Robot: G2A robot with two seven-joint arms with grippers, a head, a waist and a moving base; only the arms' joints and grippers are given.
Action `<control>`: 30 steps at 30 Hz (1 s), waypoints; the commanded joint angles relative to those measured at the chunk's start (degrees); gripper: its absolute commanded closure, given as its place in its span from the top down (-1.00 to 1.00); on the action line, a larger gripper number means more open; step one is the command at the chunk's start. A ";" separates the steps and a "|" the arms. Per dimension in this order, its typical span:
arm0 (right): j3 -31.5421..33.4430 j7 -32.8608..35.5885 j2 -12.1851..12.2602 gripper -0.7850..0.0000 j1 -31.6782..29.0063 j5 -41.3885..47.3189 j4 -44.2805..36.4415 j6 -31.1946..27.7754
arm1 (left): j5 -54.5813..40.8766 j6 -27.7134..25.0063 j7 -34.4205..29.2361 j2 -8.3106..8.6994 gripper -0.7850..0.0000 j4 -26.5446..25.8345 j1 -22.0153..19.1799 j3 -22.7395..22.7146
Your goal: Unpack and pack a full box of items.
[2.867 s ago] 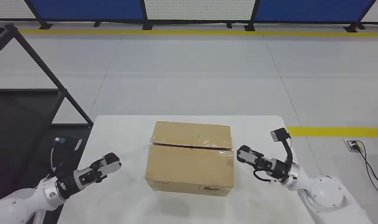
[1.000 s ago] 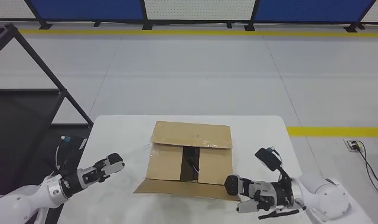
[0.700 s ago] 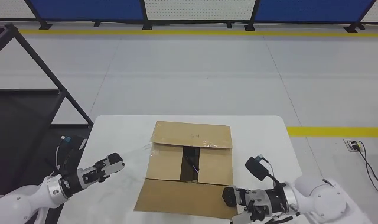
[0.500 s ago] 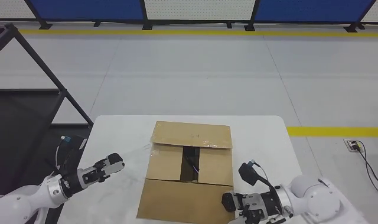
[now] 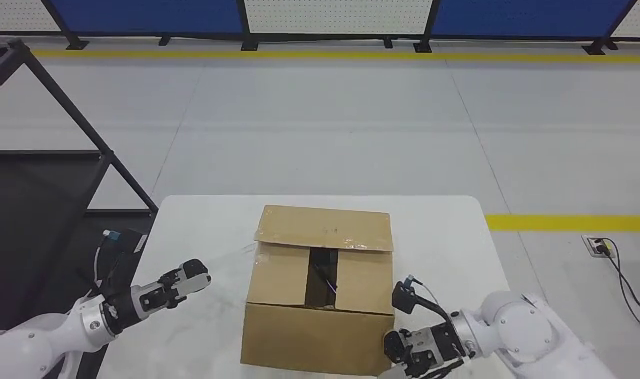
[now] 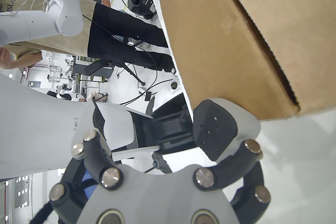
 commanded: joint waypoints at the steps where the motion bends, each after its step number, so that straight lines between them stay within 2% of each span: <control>1: -0.35 0.04 -0.06 1.00 0.33 -0.41 0.23 0.04 | 0.00 0.00 0.00 0.00 1.00 0.00 0.00 0.00; 8: -0.31 -0.36 0.25 1.00 0.22 -1.85 -1.57 -0.37 | 0.00 0.00 0.00 0.00 1.00 0.00 0.00 0.00; 15: 1.45 -3.13 2.04 1.00 -1.74 0.83 -8.36 -3.15 | 0.00 0.00 0.00 0.00 1.00 0.00 0.00 0.00; 19: 3.67 -6.56 3.44 1.00 -2.98 7.09 -10.75 -6.58 | 0.00 0.00 0.00 0.00 1.00 0.00 0.00 0.00; 23: 6.08 -8.38 3.95 1.00 -3.09 16.85 -7.98 -8.30 | 0.00 0.00 0.00 0.00 1.00 0.00 0.00 0.00; 27: 7.44 -14.38 3.35 1.00 -2.21 28.99 -2.54 -5.10 | 0.00 0.00 0.00 0.00 1.00 0.00 0.00 0.00; 28: 7.62 -16.47 3.17 1.00 -2.11 30.80 -1.51 -4.31 | 0.00 0.00 0.00 0.00 1.00 0.00 0.00 0.00; 30: 7.62 -16.47 3.17 1.00 -2.11 30.80 -1.51 -4.31 | 0.00 0.00 0.00 0.00 1.00 0.00 0.00 0.00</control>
